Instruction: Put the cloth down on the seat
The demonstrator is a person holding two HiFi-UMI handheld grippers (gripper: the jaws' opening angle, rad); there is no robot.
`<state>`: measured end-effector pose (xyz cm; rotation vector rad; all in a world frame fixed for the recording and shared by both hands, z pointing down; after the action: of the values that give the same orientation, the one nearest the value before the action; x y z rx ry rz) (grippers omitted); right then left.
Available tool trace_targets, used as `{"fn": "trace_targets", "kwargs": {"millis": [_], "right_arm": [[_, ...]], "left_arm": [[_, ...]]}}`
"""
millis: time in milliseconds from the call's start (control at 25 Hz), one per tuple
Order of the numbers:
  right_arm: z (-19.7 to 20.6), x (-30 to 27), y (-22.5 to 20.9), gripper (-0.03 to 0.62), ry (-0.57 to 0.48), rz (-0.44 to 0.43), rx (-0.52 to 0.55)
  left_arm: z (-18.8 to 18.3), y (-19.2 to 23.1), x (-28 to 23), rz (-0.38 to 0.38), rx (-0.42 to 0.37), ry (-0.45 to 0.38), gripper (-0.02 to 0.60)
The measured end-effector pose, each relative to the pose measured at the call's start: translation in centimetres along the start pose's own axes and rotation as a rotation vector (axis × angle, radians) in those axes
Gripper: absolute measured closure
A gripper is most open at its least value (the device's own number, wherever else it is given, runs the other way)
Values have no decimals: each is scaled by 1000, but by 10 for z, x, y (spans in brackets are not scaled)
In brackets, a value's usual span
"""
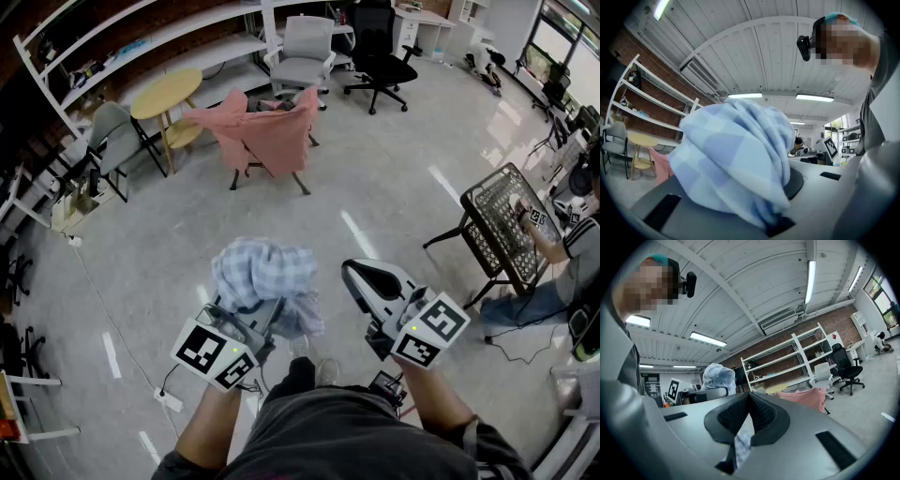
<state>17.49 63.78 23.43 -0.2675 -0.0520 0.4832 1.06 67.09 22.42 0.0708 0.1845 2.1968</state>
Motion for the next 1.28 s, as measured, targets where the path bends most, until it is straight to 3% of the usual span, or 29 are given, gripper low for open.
{"fn": "trace_targets", "kwargs": {"millis": [440,800,1280], "right_arm": [[11,-6,-10,579,-3,10,-72],[11,-45,-42,579,14,26,-114],[-9,-125,-73,577,-4,69,-97]], "left_arm": [[11,12,2,-14,27,16,495],[15,62,-24,2,56,27,495],[-9,150,-55,59,49,1,495]]}}
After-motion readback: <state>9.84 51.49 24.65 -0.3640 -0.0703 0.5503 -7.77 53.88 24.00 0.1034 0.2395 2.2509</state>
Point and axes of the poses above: the fingertips, and each gripper's own axes: x backward along the fingers, y to its left, z out of its underside, the point moved 5 cm from there along x, backward along the fingers, and after that the axes turned 2 degrees about y, right-handed, at the moved point
